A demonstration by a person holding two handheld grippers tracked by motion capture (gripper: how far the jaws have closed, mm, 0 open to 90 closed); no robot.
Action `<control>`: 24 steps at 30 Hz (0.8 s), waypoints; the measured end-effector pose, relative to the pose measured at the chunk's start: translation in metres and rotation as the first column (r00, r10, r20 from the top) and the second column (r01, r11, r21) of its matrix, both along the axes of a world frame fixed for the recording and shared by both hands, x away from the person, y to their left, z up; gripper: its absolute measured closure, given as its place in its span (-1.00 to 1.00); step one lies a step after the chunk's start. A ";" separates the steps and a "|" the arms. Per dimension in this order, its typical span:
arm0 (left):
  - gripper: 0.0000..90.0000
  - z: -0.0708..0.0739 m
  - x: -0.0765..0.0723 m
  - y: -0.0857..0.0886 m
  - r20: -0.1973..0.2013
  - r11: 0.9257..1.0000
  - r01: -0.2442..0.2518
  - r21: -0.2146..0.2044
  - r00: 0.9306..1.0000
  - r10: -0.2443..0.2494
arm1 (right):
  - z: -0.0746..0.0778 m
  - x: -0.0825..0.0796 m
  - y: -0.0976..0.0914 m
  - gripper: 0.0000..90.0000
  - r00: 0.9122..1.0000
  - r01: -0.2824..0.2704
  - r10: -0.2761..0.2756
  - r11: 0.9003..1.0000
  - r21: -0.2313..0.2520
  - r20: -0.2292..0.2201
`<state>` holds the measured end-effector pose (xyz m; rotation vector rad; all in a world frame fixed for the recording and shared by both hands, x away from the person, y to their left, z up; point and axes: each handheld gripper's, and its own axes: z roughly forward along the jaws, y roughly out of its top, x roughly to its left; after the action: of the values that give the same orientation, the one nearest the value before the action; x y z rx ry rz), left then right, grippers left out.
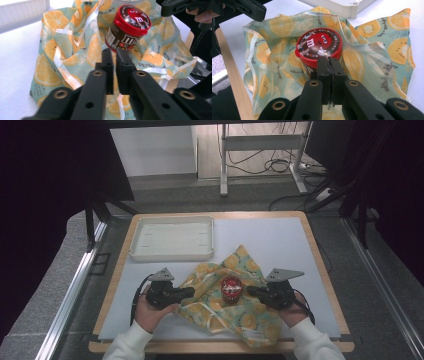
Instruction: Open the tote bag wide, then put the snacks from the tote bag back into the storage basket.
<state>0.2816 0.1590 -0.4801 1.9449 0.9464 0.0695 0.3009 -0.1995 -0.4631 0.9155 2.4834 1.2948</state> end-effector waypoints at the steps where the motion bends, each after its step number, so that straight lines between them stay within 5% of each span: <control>1: 0.72 0.001 -0.001 0.000 0.011 1.000 -0.005 -0.004 1.000 0.005 | 0.000 -0.001 0.000 0.90 1.000 0.004 -0.004 1.000 0.002 -0.001; 3: 0.42 0.003 -0.005 -0.001 0.035 1.000 -0.014 0.007 0.999 0.014 | 0.000 -0.002 -0.001 0.80 1.000 0.006 -0.006 1.000 0.005 -0.002; 9: 0.00 0.007 -0.010 0.002 0.068 0.999 -0.041 0.014 0.997 0.040 | 0.001 -0.004 0.001 0.36 1.000 -0.008 0.008 1.000 0.002 -0.011; 24: -0.15 0.005 -0.008 0.002 0.053 0.999 -0.050 0.013 0.997 0.050 | -0.005 -0.007 0.011 -0.10 0.999 0.025 -0.027 0.997 -0.077 -0.025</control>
<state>0.2738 0.1613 -0.4750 1.9236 0.9622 0.1559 0.2935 -0.1884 -0.4682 0.9491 2.5126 1.1776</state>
